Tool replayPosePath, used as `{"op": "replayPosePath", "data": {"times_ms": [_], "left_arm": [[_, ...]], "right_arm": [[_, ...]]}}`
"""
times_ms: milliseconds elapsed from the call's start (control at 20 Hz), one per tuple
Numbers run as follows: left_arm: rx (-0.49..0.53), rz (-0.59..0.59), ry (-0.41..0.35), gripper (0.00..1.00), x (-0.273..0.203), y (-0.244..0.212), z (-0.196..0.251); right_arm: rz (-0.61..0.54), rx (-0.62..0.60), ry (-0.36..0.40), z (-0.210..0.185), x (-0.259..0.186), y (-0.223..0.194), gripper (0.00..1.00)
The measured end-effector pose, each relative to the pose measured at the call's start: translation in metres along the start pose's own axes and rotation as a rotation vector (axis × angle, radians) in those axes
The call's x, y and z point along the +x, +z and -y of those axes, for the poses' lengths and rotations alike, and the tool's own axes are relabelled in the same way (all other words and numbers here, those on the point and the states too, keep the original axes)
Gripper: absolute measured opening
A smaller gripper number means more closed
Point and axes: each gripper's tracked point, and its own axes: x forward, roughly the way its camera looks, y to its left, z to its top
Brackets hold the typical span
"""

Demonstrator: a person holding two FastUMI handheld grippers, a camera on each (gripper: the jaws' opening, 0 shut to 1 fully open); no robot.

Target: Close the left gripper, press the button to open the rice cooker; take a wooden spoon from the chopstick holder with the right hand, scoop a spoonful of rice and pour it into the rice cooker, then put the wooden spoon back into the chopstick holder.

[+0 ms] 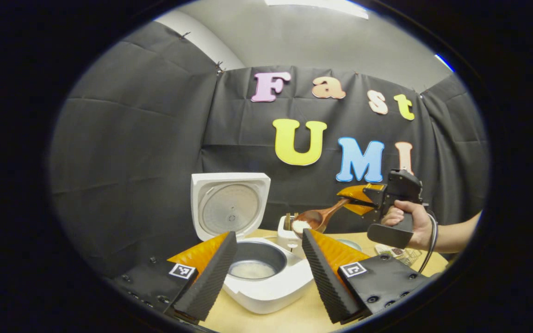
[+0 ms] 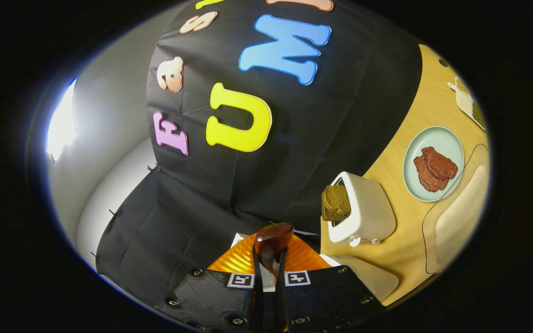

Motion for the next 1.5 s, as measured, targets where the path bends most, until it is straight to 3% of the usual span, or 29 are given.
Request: {"op": "replayPosePath", "data": {"times_ms": [800, 1100, 1350, 1500], "left_arm": [[0.008, -0.063, 0.058, 0.96, -0.014, -0.036, -0.035], [-0.009, -0.061, 0.083, 0.98, -0.019, -0.04, -0.041], [-0.014, -0.081, 0.084, 0.98, -0.016, -0.052, -0.042], [-0.008, -0.082, 0.09, 0.98, -0.022, -0.055, -0.041]], "right_arm": [[-0.232, -0.387, -0.08, 0.017, 0.085, -0.097, 0.09], [-0.296, -0.639, -0.122, 0.026, 0.103, -0.122, 0.09], [-0.334, -0.846, -0.084, 0.028, 0.108, -0.138, 0.1], [-0.336, -0.967, -0.066, 0.009, 0.105, -0.149, 0.1]]}}
